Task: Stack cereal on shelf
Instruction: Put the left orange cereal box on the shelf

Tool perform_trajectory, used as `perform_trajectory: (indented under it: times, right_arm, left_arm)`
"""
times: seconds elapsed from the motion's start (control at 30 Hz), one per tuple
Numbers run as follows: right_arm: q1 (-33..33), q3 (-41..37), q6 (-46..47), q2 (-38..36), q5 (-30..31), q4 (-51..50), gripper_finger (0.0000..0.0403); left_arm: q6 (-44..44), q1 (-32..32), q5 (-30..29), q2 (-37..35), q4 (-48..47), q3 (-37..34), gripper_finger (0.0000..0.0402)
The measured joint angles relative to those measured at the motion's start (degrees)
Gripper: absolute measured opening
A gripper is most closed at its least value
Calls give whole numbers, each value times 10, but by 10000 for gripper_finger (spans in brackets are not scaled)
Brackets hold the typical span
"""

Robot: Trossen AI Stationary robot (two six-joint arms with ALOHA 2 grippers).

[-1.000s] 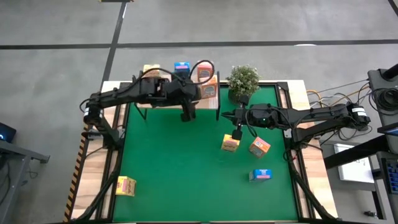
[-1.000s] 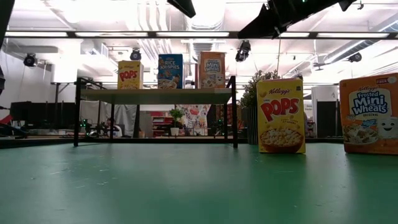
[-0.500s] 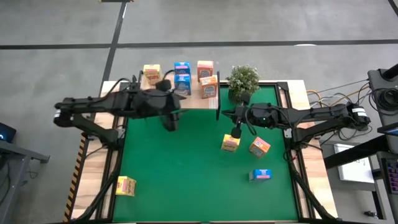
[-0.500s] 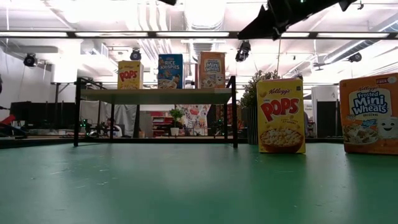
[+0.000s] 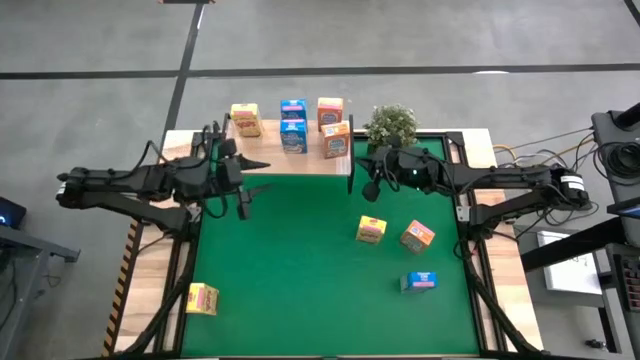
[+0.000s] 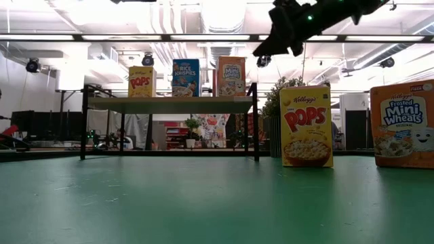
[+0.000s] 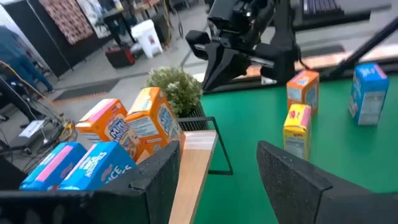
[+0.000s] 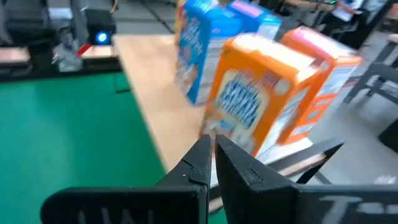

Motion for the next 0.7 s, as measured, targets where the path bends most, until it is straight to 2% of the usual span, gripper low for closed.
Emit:
perform_trajectory:
  times: [0.27,0.7]
  right_arm:
    - [-32,95,-12,42,1,-52,12]
    - [-81,291,-33,130,13,-291,12]
  left_arm:
    - [24,0,-3,-70,110,-118,197]
    - [2,0,-3,-136,152,-209,197]
